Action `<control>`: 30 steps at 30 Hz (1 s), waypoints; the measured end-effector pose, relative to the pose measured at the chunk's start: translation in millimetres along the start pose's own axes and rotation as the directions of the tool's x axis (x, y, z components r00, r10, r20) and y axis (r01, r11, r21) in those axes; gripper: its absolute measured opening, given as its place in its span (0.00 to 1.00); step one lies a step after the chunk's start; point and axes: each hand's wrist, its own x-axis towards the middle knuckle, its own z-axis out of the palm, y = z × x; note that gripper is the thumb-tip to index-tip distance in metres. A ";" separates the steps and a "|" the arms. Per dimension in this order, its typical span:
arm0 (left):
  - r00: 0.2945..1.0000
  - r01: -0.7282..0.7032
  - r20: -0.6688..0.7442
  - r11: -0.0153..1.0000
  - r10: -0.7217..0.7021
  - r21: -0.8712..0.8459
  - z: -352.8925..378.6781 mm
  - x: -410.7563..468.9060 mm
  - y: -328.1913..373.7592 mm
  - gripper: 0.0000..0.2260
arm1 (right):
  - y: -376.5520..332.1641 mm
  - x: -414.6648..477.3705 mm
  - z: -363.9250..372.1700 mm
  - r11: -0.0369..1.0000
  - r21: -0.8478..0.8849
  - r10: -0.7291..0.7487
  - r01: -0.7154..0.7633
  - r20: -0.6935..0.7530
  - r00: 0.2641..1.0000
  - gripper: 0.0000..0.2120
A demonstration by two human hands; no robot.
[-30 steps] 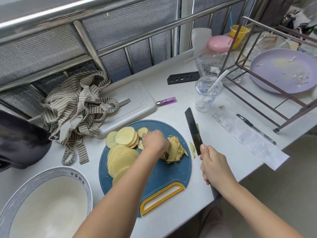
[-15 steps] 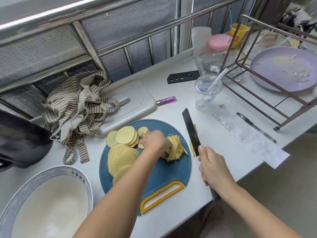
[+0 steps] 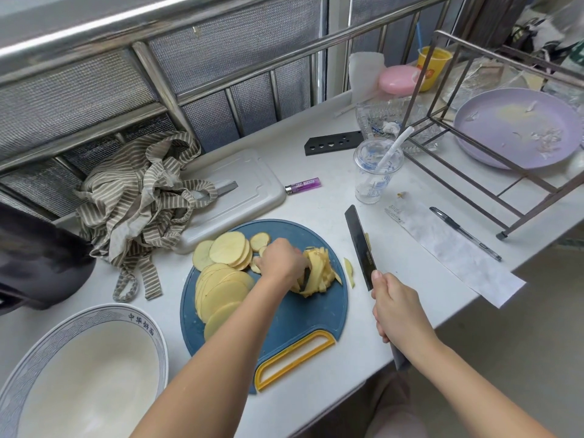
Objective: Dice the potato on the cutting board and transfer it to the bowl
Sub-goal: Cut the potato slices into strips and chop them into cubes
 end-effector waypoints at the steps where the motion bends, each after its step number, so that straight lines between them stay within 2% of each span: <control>1: 1.000 -0.014 -0.026 0.998 0.012 -0.057 -0.4 1.1 -3.1 0.07 | 0.5 -0.4 -0.3 1.000 -0.003 -0.002 0.002 0.000 1.000 0.21; 5: 0.985 -0.130 -0.155 0.916 0.076 -0.380 -12.1 -2.4 -9.7 0.05 | 0.7 -1.5 1.7 1.000 -0.020 -0.011 0.011 0.014 1.000 0.21; 8: 0.984 -0.134 -0.167 0.887 0.065 -0.442 -29.7 -7.0 -14.3 0.04 | -1.8 -2.1 2.8 1.000 -0.016 -0.021 0.022 0.030 0.999 0.21; 10: 0.992 -0.113 -0.095 0.948 0.089 -0.297 -39.7 -11.2 -20.5 0.03 | -2.8 -1.8 1.3 0.999 -0.018 -0.031 0.032 0.029 0.999 0.22; 12: 0.993 -0.090 0.069 0.995 0.093 -0.049 -44.9 -19.6 -27.2 0.02 | -2.6 -0.2 -1.0 0.999 -0.024 -0.040 0.041 0.029 0.999 0.22; 14: 0.977 -0.117 0.200 0.973 0.076 0.199 -44.3 -30.1 -31.1 0.01 | -2.0 1.5 -4.3 0.998 -0.043 -0.050 0.051 0.025 0.998 0.23; 16: 0.978 -0.175 0.176 0.903 0.112 0.394 -41.7 -33.2 -30.8 0.06 | -2.0 3.2 -7.4 0.996 -0.060 -0.060 0.061 0.018 0.998 0.23; 18: 0.967 -0.248 0.058 0.852 0.250 0.461 -41.2 -29.5 -23.5 0.10 | -1.7 5.2 -12.4 0.996 -0.057 -0.062 0.062 0.009 0.998 0.23; 20: 0.893 -0.403 -0.008 0.807 0.450 0.433 -41.2 -27.4 -4.7 0.10 | -1.6 7.1 -17.6 0.997 -0.046 -0.055 0.055 -0.003 0.998 0.23; 21: 0.836 -0.507 0.018 0.761 0.548 0.404 -38.7 -25.7 6.5 0.10 | -1.3 8.0 -20.1 0.998 -0.046 -0.051 0.051 -0.006 0.999 0.23; 23: 0.692 -0.711 0.195 0.611 0.695 0.348 -26.7 -23.7 30.8 0.11 | 1.4 10.7 -26.4 0.996 -0.067 -0.055 0.054 -0.015 0.998 0.22; 25: 0.568 -0.822 0.414 0.458 0.711 0.339 -7.4 -20.6 49.4 0.12 | 4.1 13.0 -33.3 0.995 -0.085 -0.061 0.058 -0.033 0.998 0.22; 26: 0.532 -0.845 0.492 0.402 0.689 0.352 2.0 -17.4 54.9 0.13 | 5.7 14.0 -36.5 0.994 -0.087 -0.064 0.060 -0.041 0.997 0.22; 28: 0.502 -0.863 0.580 0.332 0.642 0.380 16.1 -9.1 62.0 0.15 | 9.9 16.5 -42.7 0.996 -0.074 -0.059 0.055 -0.051 0.997 0.23; 30: 0.501 -0.865 0.622 0.324 0.601 0.383 24.2 -3.2 67.9 0.15 | 14.3 19.1 -49.0 0.998 -0.053 -0.043 0.040 -0.057 0.997 0.23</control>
